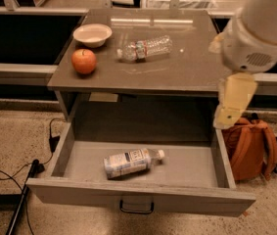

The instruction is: Pick blue plastic bottle from top drawer and place on counter

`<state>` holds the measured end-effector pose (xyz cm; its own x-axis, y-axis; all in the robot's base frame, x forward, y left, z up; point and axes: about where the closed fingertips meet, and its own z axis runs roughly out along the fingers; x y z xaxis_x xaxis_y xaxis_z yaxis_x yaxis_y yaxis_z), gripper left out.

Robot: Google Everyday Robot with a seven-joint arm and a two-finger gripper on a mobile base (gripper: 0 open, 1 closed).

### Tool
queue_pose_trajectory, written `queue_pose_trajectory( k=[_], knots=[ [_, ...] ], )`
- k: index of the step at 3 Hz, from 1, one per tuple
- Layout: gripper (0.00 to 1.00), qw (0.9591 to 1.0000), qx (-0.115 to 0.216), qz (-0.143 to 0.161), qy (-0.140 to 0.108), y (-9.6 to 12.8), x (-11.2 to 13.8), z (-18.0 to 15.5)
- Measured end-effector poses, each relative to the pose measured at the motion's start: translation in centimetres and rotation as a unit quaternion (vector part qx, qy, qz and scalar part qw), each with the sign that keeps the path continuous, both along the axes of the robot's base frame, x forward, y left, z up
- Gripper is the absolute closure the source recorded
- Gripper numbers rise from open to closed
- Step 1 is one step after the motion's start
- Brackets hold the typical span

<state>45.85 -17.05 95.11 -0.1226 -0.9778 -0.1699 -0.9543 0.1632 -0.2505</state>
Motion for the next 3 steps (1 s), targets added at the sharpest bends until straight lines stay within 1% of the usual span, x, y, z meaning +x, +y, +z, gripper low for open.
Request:
queue_pose_trajectory(
  k=[1, 2, 3],
  knots=[
    [0.0, 0.9955, -0.027, 0.09, 0.013, 7.4, 2.8, -6.7],
    [0.0, 0.9841, -0.055, 0.157, 0.062, 11.8, 3.9, -16.8],
    [0.0, 0.9829, -0.058, 0.16, 0.07, 11.8, 3.8, -18.0]
  ],
)
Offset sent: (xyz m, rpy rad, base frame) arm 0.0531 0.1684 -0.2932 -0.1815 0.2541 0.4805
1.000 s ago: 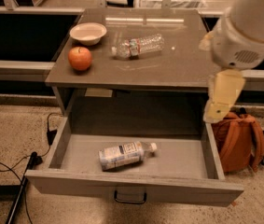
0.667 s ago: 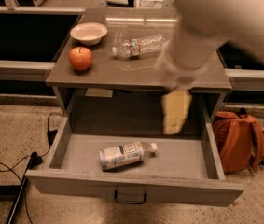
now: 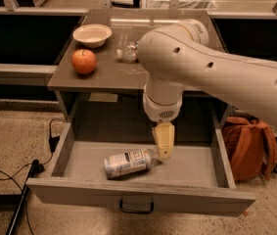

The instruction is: Pick blue plastic bottle from top drawer and place on counter

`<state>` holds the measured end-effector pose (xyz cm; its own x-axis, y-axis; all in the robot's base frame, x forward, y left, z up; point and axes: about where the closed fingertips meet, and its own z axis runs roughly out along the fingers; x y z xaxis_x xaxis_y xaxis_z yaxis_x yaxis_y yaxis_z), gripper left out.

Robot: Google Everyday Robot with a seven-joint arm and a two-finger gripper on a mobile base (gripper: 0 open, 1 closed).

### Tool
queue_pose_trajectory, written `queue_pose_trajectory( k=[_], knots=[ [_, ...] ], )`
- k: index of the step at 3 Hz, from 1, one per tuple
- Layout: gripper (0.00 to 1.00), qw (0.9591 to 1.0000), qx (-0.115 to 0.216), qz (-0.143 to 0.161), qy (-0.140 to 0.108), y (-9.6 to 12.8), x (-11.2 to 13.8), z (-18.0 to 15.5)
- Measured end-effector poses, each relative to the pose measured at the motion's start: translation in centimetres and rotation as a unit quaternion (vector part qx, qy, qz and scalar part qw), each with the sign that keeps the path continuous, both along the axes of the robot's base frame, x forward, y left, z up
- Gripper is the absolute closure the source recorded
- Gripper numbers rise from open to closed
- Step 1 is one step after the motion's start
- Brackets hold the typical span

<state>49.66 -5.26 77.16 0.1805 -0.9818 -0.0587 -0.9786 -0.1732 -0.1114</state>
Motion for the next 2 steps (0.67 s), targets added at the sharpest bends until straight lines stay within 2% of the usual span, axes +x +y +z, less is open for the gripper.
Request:
queue_pose_trajectory(
  k=[1, 2],
  knots=[
    [0.0, 0.9998, 0.016, 0.011, 0.009, 0.6, 0.5, -1.8],
    [0.13, 0.9982, 0.039, 0.038, 0.024, 2.3, 1.6, -6.4]
  ],
)
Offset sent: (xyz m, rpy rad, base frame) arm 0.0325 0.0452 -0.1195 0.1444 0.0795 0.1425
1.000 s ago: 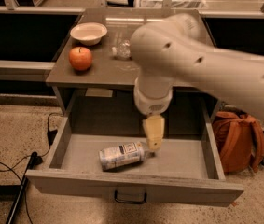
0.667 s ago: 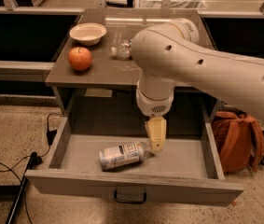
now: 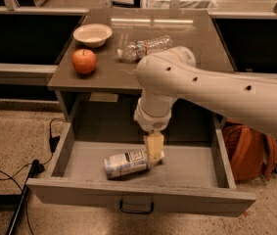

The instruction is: Pick blue plastic bottle from top drawer and place on counter

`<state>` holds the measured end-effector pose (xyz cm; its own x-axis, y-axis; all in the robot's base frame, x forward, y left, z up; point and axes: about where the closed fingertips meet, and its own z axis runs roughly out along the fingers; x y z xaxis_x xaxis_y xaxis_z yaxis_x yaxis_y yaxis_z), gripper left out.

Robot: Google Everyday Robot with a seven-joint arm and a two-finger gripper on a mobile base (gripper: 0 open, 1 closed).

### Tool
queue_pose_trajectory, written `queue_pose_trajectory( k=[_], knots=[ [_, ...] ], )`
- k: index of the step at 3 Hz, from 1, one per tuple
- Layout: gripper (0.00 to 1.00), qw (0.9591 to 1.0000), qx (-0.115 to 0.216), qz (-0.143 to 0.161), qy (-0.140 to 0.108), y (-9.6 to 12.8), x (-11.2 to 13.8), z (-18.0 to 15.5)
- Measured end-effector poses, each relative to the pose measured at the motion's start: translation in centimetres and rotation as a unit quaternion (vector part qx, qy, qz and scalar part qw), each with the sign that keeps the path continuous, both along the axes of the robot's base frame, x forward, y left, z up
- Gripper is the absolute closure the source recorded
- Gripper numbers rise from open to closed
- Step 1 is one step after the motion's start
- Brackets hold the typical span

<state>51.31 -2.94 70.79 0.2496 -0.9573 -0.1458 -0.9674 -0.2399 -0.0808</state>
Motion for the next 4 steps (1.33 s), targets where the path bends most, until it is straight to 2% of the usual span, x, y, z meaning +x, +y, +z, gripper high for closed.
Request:
queue_pose_trajectory(
  k=[1, 2, 3, 4],
  knots=[
    [0.24, 0.9998, 0.016, 0.01, 0.007, 1.2, 0.6, -4.1],
    [0.23, 0.9994, 0.013, 0.025, 0.018, 2.4, 0.2, -7.5],
    [0.28, 0.9988, 0.014, 0.033, 0.033, 2.7, -0.7, -10.3],
    [0.44, 0.998, 0.027, 0.045, 0.037, 3.4, -1.2, -10.9]
  ],
)
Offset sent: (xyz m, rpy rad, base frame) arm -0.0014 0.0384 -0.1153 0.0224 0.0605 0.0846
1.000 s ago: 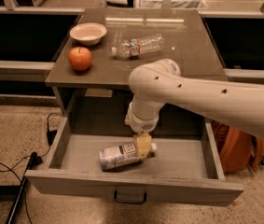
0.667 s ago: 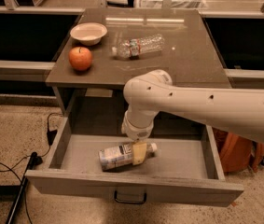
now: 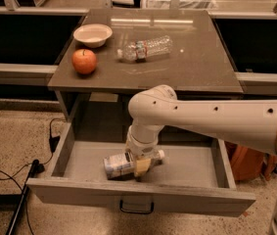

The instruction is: Pick blue plastic bottle from top drawer and place on counter

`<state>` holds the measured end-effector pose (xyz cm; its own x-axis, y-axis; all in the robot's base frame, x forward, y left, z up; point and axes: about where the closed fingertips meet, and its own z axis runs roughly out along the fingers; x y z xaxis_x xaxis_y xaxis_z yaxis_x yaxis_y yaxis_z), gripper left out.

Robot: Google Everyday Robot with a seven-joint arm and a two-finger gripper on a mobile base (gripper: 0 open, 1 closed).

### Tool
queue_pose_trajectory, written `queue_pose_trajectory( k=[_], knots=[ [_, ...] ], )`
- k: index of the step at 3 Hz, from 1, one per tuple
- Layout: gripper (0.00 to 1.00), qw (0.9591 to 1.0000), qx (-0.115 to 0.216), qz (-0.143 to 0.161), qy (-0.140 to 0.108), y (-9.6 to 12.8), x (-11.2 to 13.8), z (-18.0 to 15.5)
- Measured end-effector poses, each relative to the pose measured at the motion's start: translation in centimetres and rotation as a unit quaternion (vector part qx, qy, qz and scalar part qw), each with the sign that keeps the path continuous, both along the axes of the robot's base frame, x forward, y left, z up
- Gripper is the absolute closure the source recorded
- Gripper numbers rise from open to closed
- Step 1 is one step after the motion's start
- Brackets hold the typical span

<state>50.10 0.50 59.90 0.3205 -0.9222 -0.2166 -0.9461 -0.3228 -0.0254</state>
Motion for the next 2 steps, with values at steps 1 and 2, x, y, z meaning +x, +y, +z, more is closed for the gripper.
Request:
queue_pose_trajectory(
  k=[1, 2],
  knots=[
    [0.67, 0.9997, 0.019, 0.009, -0.008, 0.2, -0.1, 2.4],
    [0.91, 0.9993, 0.023, 0.013, -0.028, -0.6, 0.6, 6.7]
  ],
)
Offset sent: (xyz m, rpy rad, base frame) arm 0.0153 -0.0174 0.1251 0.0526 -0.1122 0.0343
